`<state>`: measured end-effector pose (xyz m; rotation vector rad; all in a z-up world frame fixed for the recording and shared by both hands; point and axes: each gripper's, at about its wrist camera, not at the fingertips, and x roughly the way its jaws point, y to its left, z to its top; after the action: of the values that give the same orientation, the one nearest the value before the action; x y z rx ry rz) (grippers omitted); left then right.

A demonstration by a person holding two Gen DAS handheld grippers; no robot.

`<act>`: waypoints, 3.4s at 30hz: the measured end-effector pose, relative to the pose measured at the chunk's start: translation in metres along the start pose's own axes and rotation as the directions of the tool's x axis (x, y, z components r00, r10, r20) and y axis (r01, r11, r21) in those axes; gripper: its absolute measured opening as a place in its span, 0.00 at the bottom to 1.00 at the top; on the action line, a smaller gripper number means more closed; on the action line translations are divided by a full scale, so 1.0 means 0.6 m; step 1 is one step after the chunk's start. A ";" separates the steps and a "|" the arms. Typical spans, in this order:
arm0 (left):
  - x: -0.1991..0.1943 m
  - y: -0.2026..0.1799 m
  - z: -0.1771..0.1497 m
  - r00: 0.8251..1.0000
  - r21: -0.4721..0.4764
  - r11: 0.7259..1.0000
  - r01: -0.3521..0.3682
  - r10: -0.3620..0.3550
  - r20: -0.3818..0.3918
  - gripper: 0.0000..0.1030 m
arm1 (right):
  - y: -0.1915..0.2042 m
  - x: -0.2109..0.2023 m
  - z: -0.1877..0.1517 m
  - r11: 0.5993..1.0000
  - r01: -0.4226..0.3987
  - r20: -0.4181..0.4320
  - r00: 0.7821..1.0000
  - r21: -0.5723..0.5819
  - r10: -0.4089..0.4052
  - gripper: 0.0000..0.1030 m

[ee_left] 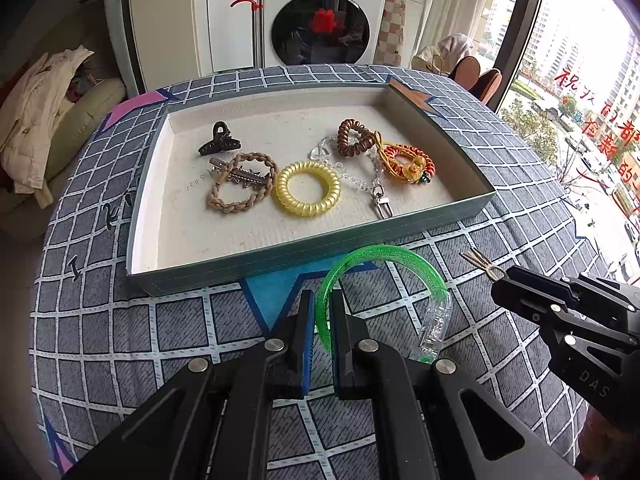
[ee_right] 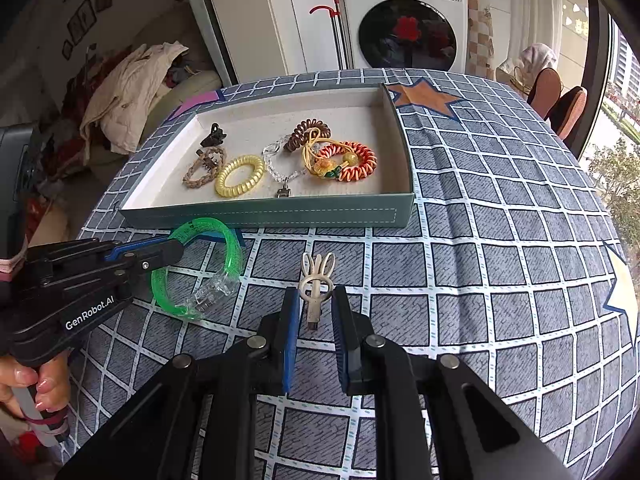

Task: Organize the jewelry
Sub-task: 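Carry the bunny clip and green bangle over the tray with both tools, then lower both items into the tray and open both tools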

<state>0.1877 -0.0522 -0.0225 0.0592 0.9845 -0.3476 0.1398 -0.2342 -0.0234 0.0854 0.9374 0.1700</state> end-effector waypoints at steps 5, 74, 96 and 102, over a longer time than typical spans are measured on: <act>-0.031 0.019 -0.001 0.999 -0.014 1.000 0.012 -0.011 0.038 0.26 | 0.002 -0.017 0.003 1.000 -0.004 0.015 1.000 0.007 0.004 0.17; 0.090 0.084 0.149 0.973 0.013 0.974 -0.225 0.224 0.064 0.26 | -0.041 0.162 0.198 0.995 0.030 -0.019 0.999 0.095 -0.029 0.22; 0.049 0.103 0.154 0.969 -0.053 0.974 -0.219 0.224 0.100 0.26 | -0.031 0.108 0.201 0.995 0.006 0.046 0.999 0.099 -0.010 0.41; 0.043 0.119 0.151 0.970 -0.083 0.972 -0.218 0.226 0.094 0.27 | -0.028 0.104 0.202 0.995 0.003 0.046 0.999 0.099 -0.007 0.41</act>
<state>0.2959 -0.0098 -0.0009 0.0847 0.8777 -0.1078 0.2757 -0.2394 -0.0038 0.1774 0.8998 0.1168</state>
